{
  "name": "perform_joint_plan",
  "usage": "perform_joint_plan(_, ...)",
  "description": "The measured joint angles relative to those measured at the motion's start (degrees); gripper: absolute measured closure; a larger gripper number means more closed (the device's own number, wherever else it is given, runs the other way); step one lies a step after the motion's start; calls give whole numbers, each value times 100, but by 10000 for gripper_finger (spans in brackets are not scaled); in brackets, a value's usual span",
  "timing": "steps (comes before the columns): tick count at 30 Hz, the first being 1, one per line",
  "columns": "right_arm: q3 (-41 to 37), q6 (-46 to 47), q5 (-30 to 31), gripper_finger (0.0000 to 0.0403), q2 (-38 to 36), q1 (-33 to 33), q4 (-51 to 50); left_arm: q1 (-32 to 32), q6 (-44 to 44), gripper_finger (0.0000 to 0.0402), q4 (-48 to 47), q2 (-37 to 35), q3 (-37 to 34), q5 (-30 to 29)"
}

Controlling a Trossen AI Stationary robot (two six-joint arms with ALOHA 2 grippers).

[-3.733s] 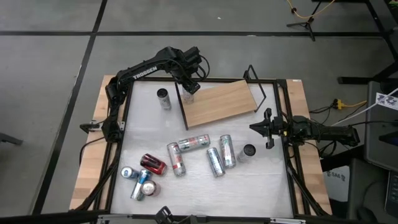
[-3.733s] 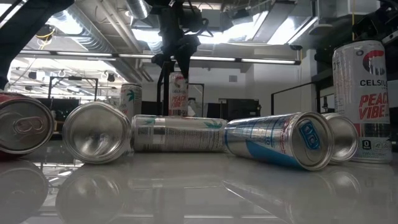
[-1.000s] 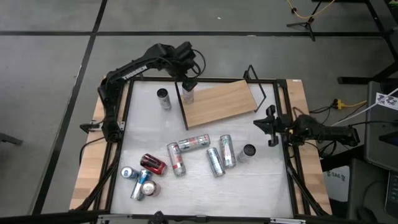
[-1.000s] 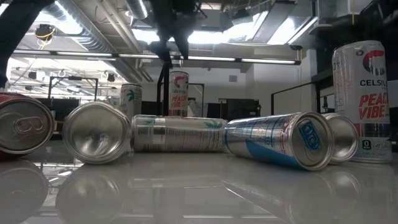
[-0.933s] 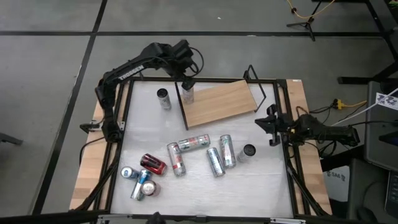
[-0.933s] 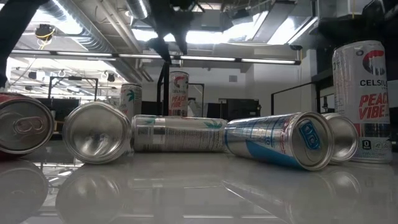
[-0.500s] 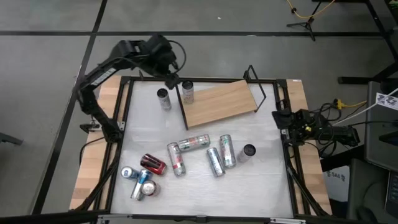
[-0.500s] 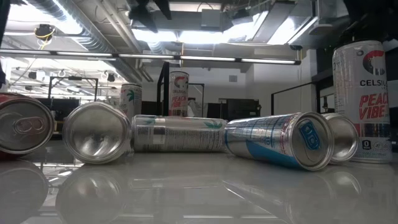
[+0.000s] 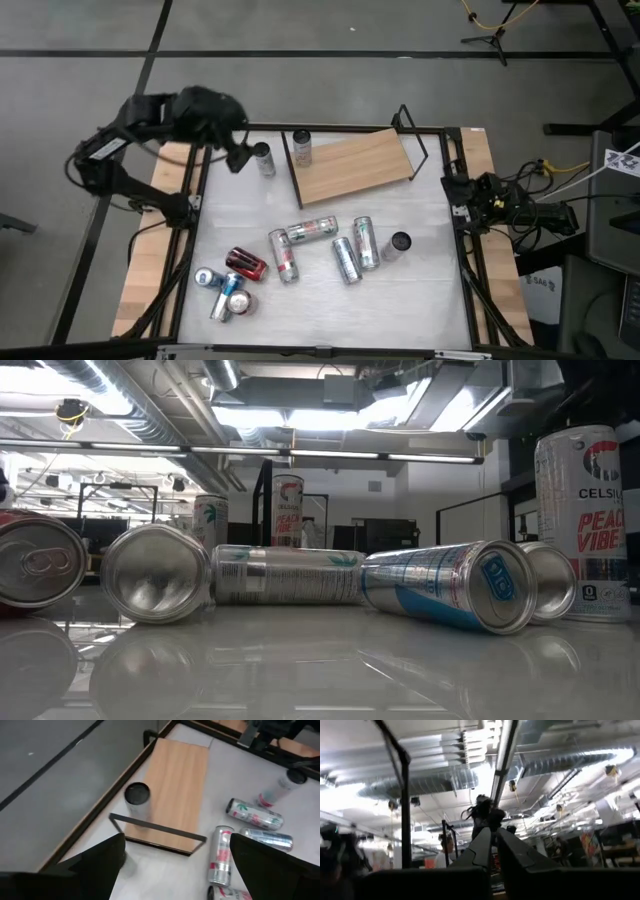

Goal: Place canned beverage on shelf
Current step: Put the white pink soda can on the shelf aligned with the other white pink soda can

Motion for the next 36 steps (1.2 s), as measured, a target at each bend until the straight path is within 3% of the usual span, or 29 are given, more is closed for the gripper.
perform_joint_plan(4, 0, 492, 93, 325, 2, 0, -45, -429, -184, 50, 788, -641, -1079, -24)
perform_joint_plan(11, 28, 939, 333, 181, 6, 0, -70, -1046, -188, 50, 2300, -1591, -2758, -6)
perform_joint_plan(17, 807, 962, 284, 97, 135, 0, -656, -1402, -186, 50, 3233, -2136, -3731, -6)
perform_joint_plan(22, 2112, 937, 181, 85, 752, 0, -2252, -1511, -186, 50, 3475, -2288, -4110, -46)
perform_joint_plan(28, 3846, 1044, 66, 98, 2261, 0, -3994, -1520, -184, 50, 3474, -2279, -4291, -50)
perform_joint_plan(36, 6130, 1155, -847, 105, 4349, 0, -6197, -1520, -182, 50, 3468, -2277, -4385, -50)
